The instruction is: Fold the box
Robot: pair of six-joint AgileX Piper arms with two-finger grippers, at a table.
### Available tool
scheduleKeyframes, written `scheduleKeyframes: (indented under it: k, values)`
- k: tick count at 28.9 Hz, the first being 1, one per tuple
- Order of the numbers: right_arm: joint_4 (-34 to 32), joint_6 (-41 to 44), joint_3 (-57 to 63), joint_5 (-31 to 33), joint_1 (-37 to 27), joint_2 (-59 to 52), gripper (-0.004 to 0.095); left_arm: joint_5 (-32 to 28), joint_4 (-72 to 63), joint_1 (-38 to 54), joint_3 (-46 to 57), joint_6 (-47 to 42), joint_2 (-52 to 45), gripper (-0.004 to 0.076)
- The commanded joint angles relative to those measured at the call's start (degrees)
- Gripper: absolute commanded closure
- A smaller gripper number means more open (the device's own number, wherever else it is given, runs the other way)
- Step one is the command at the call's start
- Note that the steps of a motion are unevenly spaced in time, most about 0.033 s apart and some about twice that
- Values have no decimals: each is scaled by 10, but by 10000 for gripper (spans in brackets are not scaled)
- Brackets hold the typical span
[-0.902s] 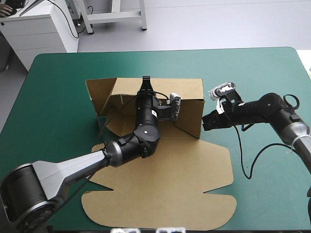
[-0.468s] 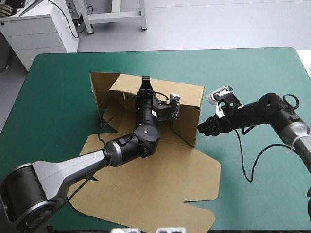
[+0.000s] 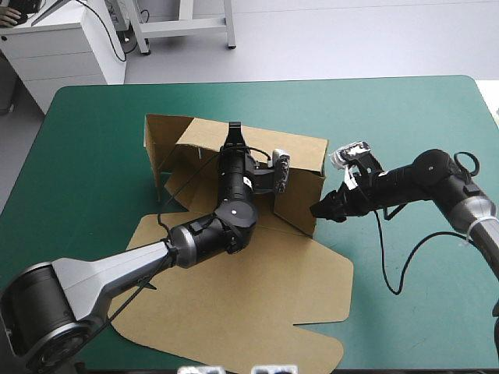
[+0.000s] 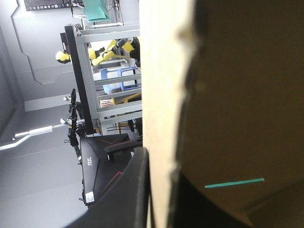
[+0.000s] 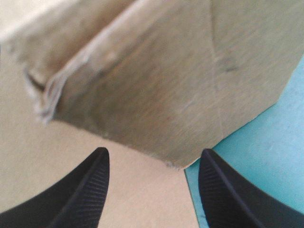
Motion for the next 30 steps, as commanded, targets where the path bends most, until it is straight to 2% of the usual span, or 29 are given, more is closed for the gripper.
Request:
scheduleKeyframes:
  k: [1,8,21,26,29,30]
  values:
    - [34,-2,-2,-50,23,-24,380,9,15,-2,-16,-7,-22,726]
    - [32,12,62,-235,101,-43,381,9,15,-2,-16,1,-22,726]
    - [5,99,143,-545,192,-65,392,9,15,-2,-16,2,-22,726]
    - [8,99,143,-577,192,-45,473,8,15,-2,-16,0,-22,726]
    - [8,99,143,-578,192,-29,578,8,17,-2,-16,0,-22,726]
    - [8,99,143,-578,192,-23,669,8,19,-2,-16,0,-22,726]
